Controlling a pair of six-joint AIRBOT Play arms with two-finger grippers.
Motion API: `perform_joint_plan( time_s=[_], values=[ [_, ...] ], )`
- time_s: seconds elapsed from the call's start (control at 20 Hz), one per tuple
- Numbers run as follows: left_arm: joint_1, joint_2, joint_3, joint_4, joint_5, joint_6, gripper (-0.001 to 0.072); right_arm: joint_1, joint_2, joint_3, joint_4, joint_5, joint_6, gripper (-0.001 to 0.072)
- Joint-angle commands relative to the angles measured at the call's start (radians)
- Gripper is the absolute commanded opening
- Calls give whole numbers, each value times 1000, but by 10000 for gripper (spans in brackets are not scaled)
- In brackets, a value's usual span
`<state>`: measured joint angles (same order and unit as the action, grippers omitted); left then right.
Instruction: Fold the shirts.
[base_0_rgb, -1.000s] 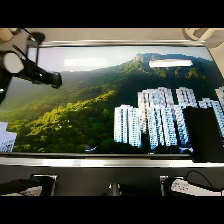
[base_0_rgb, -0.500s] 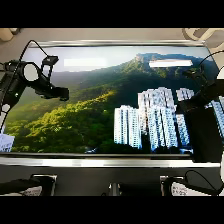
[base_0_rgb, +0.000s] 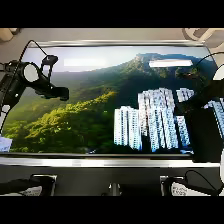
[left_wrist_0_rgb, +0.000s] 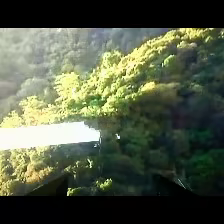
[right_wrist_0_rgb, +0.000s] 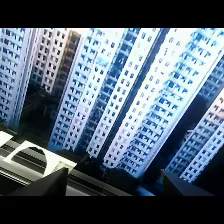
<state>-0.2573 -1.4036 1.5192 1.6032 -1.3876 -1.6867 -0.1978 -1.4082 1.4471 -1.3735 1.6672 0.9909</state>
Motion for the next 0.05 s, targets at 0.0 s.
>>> perform_joint_plan(
  time_s=[0.0],
  values=[
    [0,0,0,0,1,0,614,1,1,0,0,-2,0,630]
  ],
)
